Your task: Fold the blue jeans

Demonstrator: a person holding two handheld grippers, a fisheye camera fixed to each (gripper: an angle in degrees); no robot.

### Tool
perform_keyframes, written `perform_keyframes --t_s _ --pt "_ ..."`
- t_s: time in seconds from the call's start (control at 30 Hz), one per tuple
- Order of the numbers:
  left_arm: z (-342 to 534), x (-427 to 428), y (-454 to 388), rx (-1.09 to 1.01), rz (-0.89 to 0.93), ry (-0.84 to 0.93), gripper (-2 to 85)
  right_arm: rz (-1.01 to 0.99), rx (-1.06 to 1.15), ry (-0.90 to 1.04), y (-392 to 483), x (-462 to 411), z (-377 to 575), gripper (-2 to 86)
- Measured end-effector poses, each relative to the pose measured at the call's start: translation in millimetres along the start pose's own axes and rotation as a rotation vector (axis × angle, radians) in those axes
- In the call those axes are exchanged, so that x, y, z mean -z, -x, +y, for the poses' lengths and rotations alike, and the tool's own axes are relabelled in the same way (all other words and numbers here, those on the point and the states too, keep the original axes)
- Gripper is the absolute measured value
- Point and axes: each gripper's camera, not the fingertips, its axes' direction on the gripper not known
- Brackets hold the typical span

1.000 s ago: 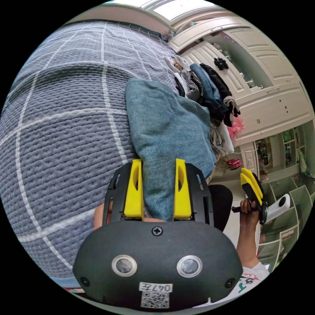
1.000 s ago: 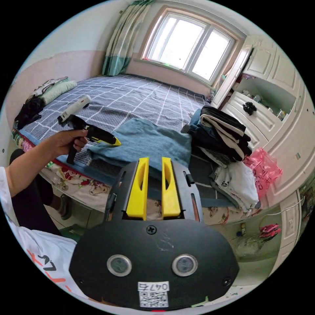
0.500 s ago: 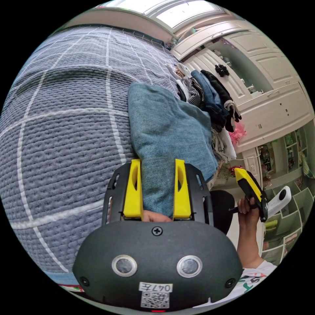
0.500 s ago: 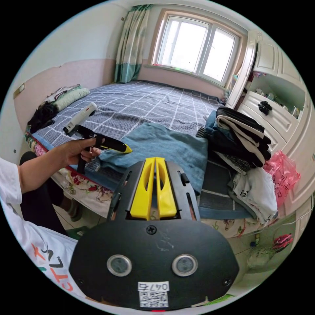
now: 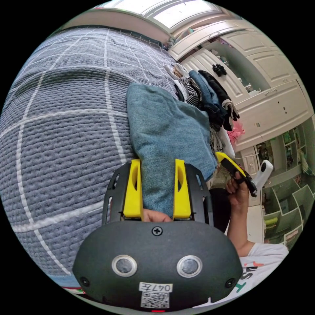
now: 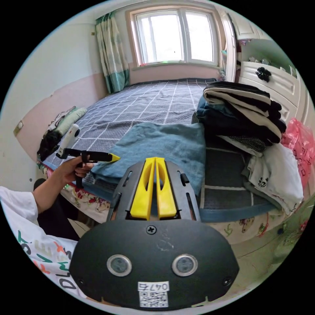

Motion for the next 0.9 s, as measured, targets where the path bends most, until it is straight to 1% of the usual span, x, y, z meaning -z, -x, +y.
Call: perform_keyframes --t_s 0.03,0.07,0.2,0.27,0.33,0.37,0.43,0.47,0.5,0.53,0.57,0.63,0.7,0.8,0.87,0.9 --pt "-1.2 0.1 -1.1 0.004 -0.002 0.009 13.9 0.017 -0.008 0.023 -4.7 -7.9 1.4 -1.2" --pt "-2.0 0.2 -1.8 0.004 -0.003 0.015 13.9 0.032 -0.031 0.097 -15.1 -28.1 5.8 -1.2" --pt "-9.8 3.7 -4.6 0.024 0.001 0.074 13.6 -0.166 -0.144 -0.009 -55.1 -41.4 25.5 -1.1" --pt "-12.2 11.0 -4.5 0.056 0.003 0.061 13.8 -0.227 -0.161 -0.017 -66.8 -42.6 26.9 -0.9" --pt "-17.9 22.0 -7.5 0.068 -0.020 0.017 16.6 -0.253 -0.119 -0.015 -70.9 -39.7 25.3 -0.3" --pt "-20.2 24.2 -8.9 0.066 -0.031 0.006 17.2 -0.228 -0.079 -0.029 -71.4 -31.7 24.4 0.5" --pt "-31.1 25.1 -16.5 0.043 -0.078 0.005 18.7 -0.100 -0.053 -0.107 -74.5 -11.0 26.2 1.9" --pt "-33.9 22.5 -18.3 0.039 -0.083 0.019 18.9 0.006 -0.036 -0.152 -78.3 1.4 27.7 3.5" --pt "-38.6 14.1 -21.8 0.036 -0.086 0.060 19.4 0.078 -0.015 -0.156 -84.9 7.6 26.2 5.4" --pt "-41.4 3.8 -25.5 0.033 -0.089 0.104 19.6 0.091 -0.012 -0.146 -89.9 8.4 24.3 6.1" --pt "-42.0 -1.2 -27.6 0.030 -0.101 0.120 19.7 0.066 -0.017 -0.130 -102.8 6.9 19.0 7.5" --pt "-39.7 -10.8 -38.3 -0.001 -0.188 0.127 18.5 -0.052 -0.030 -0.106 -123.9 -1.6 10.3 9.4" --pt "-36.0 -10.8 -43.5 -0.016 -0.204 0.113 17.3 -0.140 -0.044 -0.069 -143.1 -21.2 3.7 13.2" --pt "-30.4 -7.7 -43.1 -0.010 -0.183 0.093 13.4 -0.155 -0.071 0.016 -152.7 -53.3 3.1 16.9" --pt "-29.5 -5.1 -43.7 -0.014 -0.171 0.090 10.5 -0.186 -0.083 0.064 -153.8 -71.5 4.9 16.8" --pt "-28.9 -3.2 -45.2 -0.014 -0.150 0.086 9.6 -0.223 -0.106 0.054 -154.9 -78.0 5.6 16.5"
